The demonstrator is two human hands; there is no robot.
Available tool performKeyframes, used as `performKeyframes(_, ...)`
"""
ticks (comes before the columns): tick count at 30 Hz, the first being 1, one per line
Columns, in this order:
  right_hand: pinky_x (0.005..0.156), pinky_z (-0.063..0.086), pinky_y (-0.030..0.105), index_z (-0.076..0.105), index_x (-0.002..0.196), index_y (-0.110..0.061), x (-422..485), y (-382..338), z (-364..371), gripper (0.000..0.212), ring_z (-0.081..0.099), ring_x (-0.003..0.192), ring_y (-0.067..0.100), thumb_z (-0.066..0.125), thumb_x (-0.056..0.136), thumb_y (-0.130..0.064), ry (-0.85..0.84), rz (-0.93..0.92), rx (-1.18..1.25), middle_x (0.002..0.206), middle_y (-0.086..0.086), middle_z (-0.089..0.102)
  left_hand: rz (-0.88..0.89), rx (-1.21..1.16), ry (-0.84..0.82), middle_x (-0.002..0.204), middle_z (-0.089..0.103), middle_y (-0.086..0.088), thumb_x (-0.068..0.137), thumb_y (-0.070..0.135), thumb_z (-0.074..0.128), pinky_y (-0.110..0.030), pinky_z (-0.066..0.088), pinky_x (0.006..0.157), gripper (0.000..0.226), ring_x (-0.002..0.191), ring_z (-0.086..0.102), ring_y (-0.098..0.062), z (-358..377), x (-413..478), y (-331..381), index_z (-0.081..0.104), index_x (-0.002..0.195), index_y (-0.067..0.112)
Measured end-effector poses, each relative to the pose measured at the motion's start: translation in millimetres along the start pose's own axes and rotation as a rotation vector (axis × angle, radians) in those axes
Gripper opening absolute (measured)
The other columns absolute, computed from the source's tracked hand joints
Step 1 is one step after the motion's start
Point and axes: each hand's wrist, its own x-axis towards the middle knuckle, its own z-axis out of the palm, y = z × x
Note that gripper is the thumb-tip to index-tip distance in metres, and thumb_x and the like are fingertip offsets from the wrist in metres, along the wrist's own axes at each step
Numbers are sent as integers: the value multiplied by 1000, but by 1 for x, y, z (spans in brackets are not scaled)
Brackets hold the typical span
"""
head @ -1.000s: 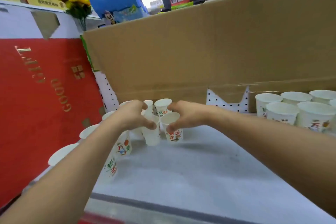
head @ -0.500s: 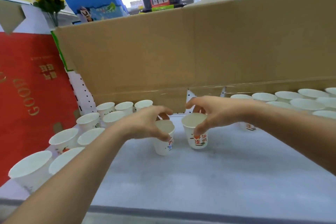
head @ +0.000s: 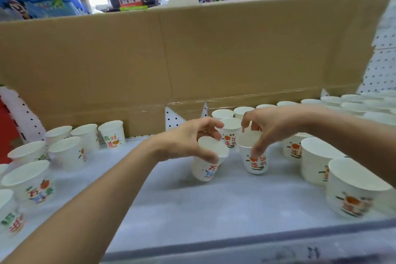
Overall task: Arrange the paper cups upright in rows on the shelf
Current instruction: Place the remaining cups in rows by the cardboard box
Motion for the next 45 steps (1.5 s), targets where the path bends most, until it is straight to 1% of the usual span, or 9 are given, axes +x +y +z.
performKeyframes(6,99,45,38,41,138,-33,-6,12,1,82,53,116,17,76,68,-59,-6,-30,18,130,-11,53,-9,-210,52,130,58,2,67,11,73,-27,48,97,66,119,56,-10,17,-6,-12,52,129,25)
performKeyframes(12,93,49,36,47,135,-30,-14,22,1,77,57,110,17,77,70,-55,56,-97,127,123,-8,56,-83,88,264,127,51,21,54,62,82,-21,45,87,86,116,48,5,22,-27,-10,48,130,38)
performKeyframes(18,90,50,37,56,125,-29,-12,24,12,59,58,100,16,76,74,-49,106,-112,93,106,-10,55,-67,126,275,96,68,13,77,30,80,-10,46,71,30,87,60,4,34,-22,-1,66,104,31)
performKeyframes(24,88,51,36,56,124,-28,-11,29,12,57,58,99,16,76,75,-50,114,-124,80,111,-7,58,-5,14,274,100,72,-1,85,4,70,-21,52,85,29,94,67,-10,40,1,10,68,108,22)
performKeyframes(27,85,50,33,56,125,-28,-11,29,14,57,58,99,16,75,75,-50,118,-127,85,111,-7,58,12,-7,271,104,73,3,90,11,66,-18,51,88,26,101,66,-6,46,8,16,67,115,17)
performKeyframes(29,82,50,31,55,125,-28,-11,31,14,58,59,98,15,76,75,-49,120,-130,95,110,-7,58,-1,29,320,110,69,11,90,33,65,-18,50,87,31,105,63,-3,48,3,18,65,119,24)
performKeyframes(33,83,52,32,53,126,-28,-12,41,15,63,59,99,15,77,73,-50,119,-111,110,108,-9,57,-48,175,345,117,59,22,57,72,74,-23,49,83,78,104,55,8,47,-23,14,59,125,36)
performKeyframes(39,87,53,35,45,130,-27,-11,47,16,71,58,99,16,79,71,-48,161,-80,150,109,-7,57,-46,140,388,111,64,15,66,42,85,-20,52,81,59,96,60,2,55,-12,17,63,119,29)
performKeyframes(45,75,51,30,50,122,-26,-3,55,18,66,59,91,12,80,68,-51,197,-68,161,96,-12,55,-76,61,417,114,63,14,74,29,82,-22,50,81,37,101,60,-1,59,12,15,68,108,29)
